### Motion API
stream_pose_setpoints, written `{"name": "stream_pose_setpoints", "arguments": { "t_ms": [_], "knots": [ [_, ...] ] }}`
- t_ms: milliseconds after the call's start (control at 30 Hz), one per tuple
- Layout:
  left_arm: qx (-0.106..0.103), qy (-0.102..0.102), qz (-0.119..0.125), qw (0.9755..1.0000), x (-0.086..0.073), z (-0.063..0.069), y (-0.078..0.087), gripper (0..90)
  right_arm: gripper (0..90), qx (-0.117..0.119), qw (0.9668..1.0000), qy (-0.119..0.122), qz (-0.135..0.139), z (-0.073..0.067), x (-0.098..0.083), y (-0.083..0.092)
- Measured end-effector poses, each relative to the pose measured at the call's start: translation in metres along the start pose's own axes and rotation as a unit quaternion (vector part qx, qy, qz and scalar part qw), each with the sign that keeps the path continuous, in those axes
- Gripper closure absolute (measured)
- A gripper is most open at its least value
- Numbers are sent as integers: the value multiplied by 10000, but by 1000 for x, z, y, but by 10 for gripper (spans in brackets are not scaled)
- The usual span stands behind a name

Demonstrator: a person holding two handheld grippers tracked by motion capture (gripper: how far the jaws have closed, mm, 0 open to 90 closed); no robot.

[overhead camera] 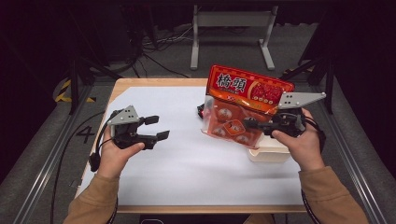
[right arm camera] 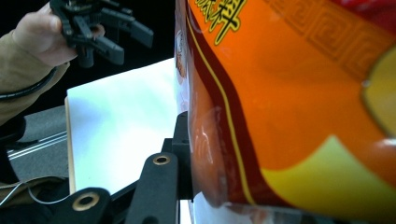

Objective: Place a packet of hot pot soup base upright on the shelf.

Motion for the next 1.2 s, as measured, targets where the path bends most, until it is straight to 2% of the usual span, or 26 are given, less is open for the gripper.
{"name": "stream_pose_setpoints", "arguments": {
  "t_ms": [133, 367, 500, 667, 900, 1000, 1200],
  "knots": [
    [54, 53, -191, 9998, -13, -6, -2, 299, 709, -159, 9999, -37, 19, 9, 2, 8],
    [219, 177, -347, 9990, -27, -21, -4, 286, 709, -447, 9990, -69, 38, 25, 4, 20],
    [458, 163, -436, 9979, -33, -32, -4, 284, 709, -690, 9976, 19, 16, 35, 6, 25],
    [510, 284, -471, 9972, -42, -43, -3, 280, 709, -907, 9958, 95, 3, 44, 7, 32],
    [524, 400, -498, 9966, -49, -49, -3, 274, 709, -1222, 9925, 55, -46, 60, 2, 43],
    [534, 365, -487, 9967, -49, -50, -3, 274, 709, -1370, 9905, 37, -51, 67, -2, 47],
    [520, 447, -466, 9966, -50, -52, -2, 273, 709, -1686, 9855, -168, -95, 77, -8, 54]
  ]
}}
Point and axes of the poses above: each handheld gripper's, and its own axes: y roughly backward along the jaws, x roughly out of its top, z roughly to its right, the point moved 8 cm from there along -y, roughly forward along the jaws, and after that the axes turned 3 degrees about -x, right-handed, at the moved point
